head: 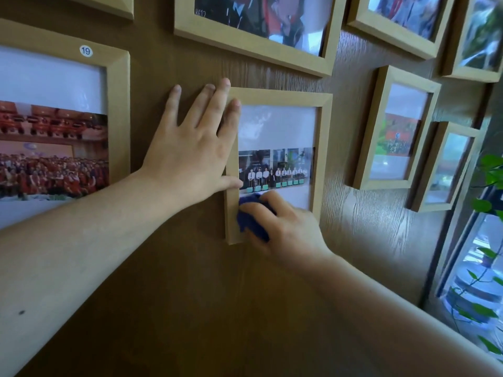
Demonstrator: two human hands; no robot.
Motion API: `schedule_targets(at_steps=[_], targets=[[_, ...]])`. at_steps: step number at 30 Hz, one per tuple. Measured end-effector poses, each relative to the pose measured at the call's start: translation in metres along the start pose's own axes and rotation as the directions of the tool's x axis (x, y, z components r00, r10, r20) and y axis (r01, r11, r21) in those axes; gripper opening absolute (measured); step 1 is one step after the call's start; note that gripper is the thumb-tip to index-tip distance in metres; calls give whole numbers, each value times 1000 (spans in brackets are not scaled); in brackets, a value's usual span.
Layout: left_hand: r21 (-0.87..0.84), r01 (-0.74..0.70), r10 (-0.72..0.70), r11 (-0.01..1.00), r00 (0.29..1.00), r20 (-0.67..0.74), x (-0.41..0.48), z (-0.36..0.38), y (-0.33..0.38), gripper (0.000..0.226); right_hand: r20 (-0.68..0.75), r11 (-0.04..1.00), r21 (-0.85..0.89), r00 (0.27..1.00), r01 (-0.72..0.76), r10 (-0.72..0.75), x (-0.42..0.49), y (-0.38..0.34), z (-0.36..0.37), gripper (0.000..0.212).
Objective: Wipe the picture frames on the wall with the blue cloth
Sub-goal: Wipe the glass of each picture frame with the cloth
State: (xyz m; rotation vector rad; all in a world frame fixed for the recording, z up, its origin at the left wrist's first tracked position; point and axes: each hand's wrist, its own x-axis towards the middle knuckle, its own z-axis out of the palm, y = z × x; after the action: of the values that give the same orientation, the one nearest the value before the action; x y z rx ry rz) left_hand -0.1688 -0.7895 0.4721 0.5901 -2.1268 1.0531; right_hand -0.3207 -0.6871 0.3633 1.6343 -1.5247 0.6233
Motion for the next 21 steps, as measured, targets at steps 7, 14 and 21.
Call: schedule_targets(at_steps=[7,14,21], targets=[[0,1,-1,1000,1000,10,0,1,-1,120,-2,969,-150,980,-197,199,-18,36,-11,27],[-12,14,-14,1000,999,33,-1,-1,3,119,-88,924,-115,930,-364,356,-28,57,-23,35],[-48,-76,74,996,996,-44,-5,-16,27,98,-130,938,-20,931,-347,342,-39,69,-48,44]])
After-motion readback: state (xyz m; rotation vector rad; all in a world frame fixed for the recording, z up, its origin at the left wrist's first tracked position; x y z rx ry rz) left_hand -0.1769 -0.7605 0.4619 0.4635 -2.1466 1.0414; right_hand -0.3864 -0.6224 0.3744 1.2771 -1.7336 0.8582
